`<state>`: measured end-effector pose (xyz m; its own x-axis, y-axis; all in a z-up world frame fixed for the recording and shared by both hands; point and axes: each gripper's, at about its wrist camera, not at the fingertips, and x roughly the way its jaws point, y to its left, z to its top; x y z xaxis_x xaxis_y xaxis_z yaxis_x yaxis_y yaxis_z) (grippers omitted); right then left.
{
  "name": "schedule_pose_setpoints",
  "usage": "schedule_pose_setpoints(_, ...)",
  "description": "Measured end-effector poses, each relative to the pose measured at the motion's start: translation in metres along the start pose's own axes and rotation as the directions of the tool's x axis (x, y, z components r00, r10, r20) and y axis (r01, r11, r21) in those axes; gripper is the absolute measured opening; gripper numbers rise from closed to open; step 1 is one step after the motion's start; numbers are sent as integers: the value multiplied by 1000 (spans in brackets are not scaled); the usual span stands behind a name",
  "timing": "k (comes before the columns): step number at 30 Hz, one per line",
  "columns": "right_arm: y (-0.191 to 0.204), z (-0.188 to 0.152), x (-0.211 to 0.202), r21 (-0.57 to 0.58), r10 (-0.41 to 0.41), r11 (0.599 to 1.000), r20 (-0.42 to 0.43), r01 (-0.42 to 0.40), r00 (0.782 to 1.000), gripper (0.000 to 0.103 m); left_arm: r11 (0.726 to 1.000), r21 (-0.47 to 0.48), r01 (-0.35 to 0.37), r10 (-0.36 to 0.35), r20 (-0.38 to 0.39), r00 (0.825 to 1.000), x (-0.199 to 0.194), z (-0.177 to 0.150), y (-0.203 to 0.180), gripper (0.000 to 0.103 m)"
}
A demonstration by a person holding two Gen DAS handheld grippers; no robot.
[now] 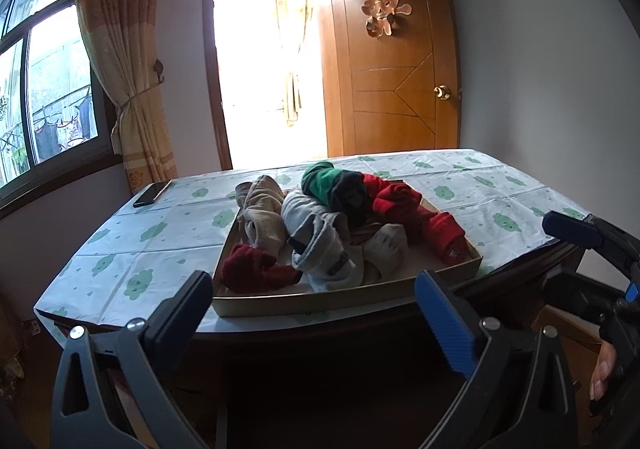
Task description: Take underwear out of drawer
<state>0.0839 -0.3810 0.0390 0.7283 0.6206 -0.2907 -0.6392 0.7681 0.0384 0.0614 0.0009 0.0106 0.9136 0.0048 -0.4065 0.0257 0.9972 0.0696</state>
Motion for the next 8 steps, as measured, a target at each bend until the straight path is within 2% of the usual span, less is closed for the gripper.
schedule_pose_setpoints(8, 1, -6, 2, 1, 4, 1000, -19, -4, 1000, 85, 1000, 19, -8, 8, 6, 1000, 2, -6, -2, 102)
